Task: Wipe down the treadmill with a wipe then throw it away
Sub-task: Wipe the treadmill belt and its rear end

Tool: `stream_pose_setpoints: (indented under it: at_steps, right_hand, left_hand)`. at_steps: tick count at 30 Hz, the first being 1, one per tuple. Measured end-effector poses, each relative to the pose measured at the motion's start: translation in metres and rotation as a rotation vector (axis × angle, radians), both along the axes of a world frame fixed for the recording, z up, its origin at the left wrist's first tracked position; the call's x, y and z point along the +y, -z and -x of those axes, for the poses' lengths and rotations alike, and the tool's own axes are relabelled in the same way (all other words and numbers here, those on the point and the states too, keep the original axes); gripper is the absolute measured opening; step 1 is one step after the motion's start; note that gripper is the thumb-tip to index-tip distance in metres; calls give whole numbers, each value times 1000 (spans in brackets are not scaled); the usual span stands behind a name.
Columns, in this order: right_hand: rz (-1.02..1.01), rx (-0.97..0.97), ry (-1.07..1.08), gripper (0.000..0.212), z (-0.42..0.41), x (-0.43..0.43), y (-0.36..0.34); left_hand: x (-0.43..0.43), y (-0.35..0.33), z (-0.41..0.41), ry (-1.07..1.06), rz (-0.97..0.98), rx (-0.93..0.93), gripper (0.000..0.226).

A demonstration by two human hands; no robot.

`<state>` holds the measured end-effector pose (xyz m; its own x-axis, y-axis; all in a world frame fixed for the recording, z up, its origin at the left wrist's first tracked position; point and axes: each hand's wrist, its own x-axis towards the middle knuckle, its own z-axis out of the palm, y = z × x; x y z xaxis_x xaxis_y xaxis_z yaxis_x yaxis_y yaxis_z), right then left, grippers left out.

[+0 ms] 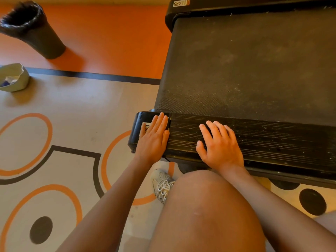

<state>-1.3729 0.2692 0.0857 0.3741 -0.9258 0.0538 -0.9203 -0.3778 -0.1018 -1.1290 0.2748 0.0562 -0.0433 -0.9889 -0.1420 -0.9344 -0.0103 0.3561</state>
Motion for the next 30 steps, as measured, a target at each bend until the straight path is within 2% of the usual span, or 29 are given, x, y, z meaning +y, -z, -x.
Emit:
stream_pose_setpoints:
  at_steps: [5,10,14,25,30]
  right_hand:
    - [-1,9,10,60,0,0,-1]
    - [-8,2,7,61,1,-1,-1]
    - [-2,9,8,61,0,-1,1]
    - [0,25,16,61,0,-1,2]
    - [4,4,13,60,0,-2,2]
  left_hand:
    - [-33,-6,6,-13,-36,-12,57]
    - [5,-4,14,11,4,37,57]
    - [19,1,19,-12,33,7,57]
    - [-32,-5,31,-20,-13,22,59]
    - [10,-9,34,1,24,54,58]
